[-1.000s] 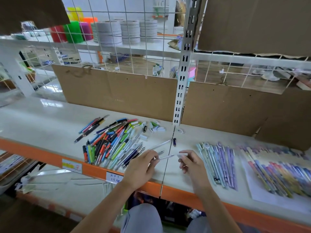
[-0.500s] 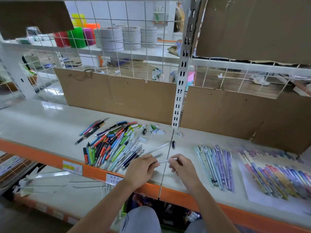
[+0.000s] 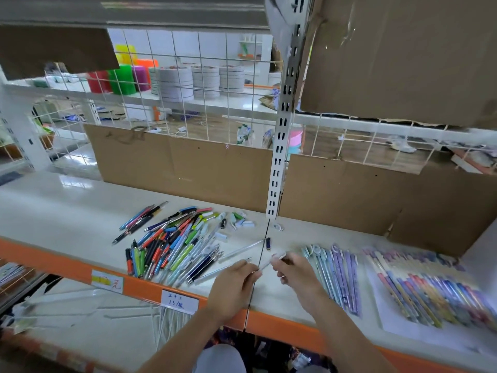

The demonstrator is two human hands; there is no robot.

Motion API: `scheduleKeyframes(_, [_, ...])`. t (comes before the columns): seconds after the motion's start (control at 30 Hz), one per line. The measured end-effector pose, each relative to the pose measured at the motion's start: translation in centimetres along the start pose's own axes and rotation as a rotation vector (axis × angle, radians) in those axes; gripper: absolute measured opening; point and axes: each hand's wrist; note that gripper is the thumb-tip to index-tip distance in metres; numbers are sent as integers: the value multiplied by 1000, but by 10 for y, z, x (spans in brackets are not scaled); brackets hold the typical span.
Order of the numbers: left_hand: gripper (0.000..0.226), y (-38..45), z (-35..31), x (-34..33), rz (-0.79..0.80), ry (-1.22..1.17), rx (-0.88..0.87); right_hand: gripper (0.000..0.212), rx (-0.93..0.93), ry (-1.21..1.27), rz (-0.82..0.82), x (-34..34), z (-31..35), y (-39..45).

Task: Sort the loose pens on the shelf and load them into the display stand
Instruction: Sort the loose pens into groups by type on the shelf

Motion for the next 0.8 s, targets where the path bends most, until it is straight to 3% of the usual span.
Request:
scheduleKeyframes(0.1, [24, 5, 9, 7, -18, 34, 3, 11, 65, 20, -99, 18, 17, 13])
scheduleKeyframes(0.2, [12, 14, 30, 15, -45, 139, 121, 17, 175, -4, -150, 35, 35, 25])
scheduleKeyframes(0.43, [18, 9, 43, 17, 6, 223, 158, 13, 114, -663, -118, 42, 12, 44])
scheduleKeyframes(0.6, [15, 7, 44, 15, 9, 232, 175, 24, 129, -981, -99, 40, -3, 55])
scheduleKeyframes(0.8, [17, 7, 44, 14, -5, 228, 180, 29, 173, -1240, -195, 39, 2, 61])
Point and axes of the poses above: each hand's wrist, its own y-axis towards the middle knuckle, its own x-axis out of the back of the hand, z = x × y, and after that the axes turned 13 degrees about y, right-handed
